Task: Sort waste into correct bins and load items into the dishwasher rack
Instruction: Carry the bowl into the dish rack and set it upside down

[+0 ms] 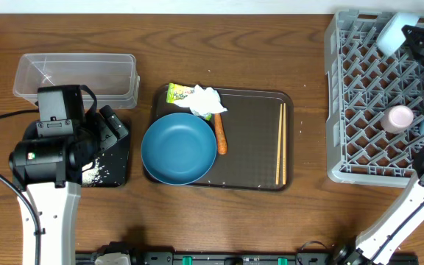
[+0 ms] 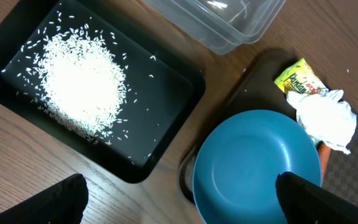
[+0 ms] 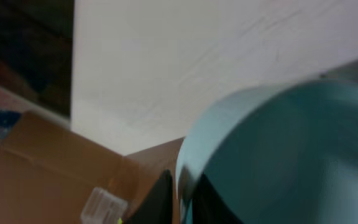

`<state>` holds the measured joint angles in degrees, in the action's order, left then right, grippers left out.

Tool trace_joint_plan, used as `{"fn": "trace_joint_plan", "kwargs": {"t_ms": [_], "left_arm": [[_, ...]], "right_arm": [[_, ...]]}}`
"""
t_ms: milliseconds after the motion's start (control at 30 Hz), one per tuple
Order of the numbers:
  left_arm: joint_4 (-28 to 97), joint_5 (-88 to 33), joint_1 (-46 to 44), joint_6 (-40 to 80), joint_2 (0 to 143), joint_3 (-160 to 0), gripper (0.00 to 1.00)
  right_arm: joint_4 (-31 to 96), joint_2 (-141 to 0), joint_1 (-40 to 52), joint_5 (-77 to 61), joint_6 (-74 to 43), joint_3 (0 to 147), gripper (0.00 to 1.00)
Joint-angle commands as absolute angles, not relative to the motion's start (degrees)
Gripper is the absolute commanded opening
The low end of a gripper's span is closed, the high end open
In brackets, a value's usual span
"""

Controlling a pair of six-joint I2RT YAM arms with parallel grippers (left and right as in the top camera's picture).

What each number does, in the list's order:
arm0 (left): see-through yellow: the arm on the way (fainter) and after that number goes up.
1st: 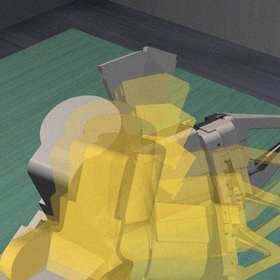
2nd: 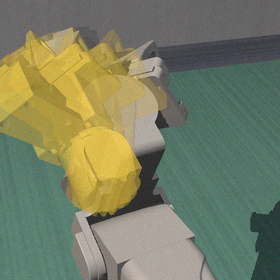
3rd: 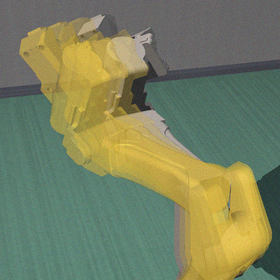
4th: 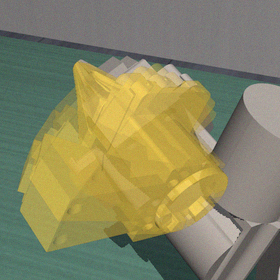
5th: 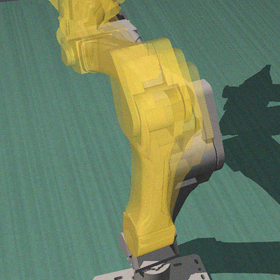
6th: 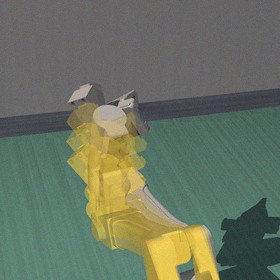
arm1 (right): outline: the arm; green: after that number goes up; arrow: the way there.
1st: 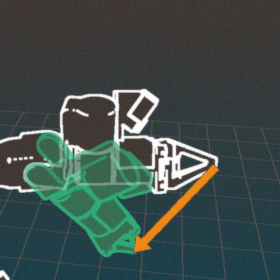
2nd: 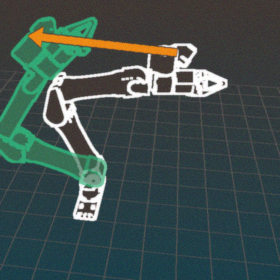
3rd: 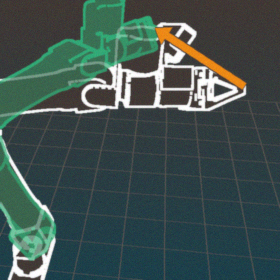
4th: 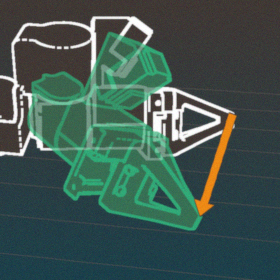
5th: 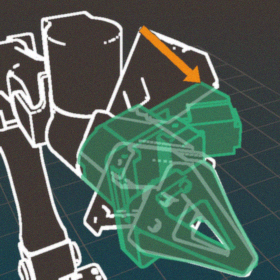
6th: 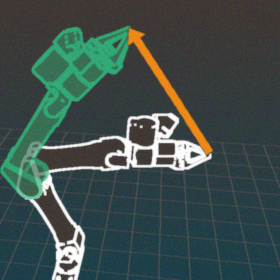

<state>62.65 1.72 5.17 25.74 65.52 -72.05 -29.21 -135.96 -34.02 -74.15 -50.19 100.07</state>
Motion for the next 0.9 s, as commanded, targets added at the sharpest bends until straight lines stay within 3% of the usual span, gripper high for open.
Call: {"fn": "trace_joint_plan", "kwargs": {"t_ms": [0, 200, 300, 400, 500, 533, 867], "left_arm": [[62.76, 2.17, 5.5, 26.24, 65.58, -72.99, 0.99], [62.76, 2.17, 5.5, 26.24, 65.58, -72.99, 0.99], [62.76, 2.17, 5.5, 26.24, 65.58, -72.99, 0.99], [62.76, 2.17, 5.5, 26.24, 65.58, -72.99, 0.99], [62.76, 2.2, 5.5, 26.24, 65.58, -72.99, 0.99], [62.76, 2.17, 5.5, 26.24, 65.58, -72.99, 0.99], [62.76, 2.17, 5.5, 26.24, 65.58, -72.99, 0.99]], "right_arm": [[-29.43, -136.53, -36.58, -78.41, -52.73, 100.29, 0.13], [-29.43, -136.49, -39.79, -78.94, -53.39, 100.29, 0.28], [-29.43, -136.49, -41.15, -78.94, -53.67, 100.29, 0.53], [-29.43, -136.25, -42.11, -79.02, -54.06, 100.29, 0.67], [-30.26, -135.06, -42.61, -79.72, -54.19, 100.29, 0.94], [-31.09, -134.3, -42.7, -79.96, -54.19, 100.29, 0.99], [-33.89, -119.35, -40.62, -79.9, -53.63, 100.29, 0.99]]}}
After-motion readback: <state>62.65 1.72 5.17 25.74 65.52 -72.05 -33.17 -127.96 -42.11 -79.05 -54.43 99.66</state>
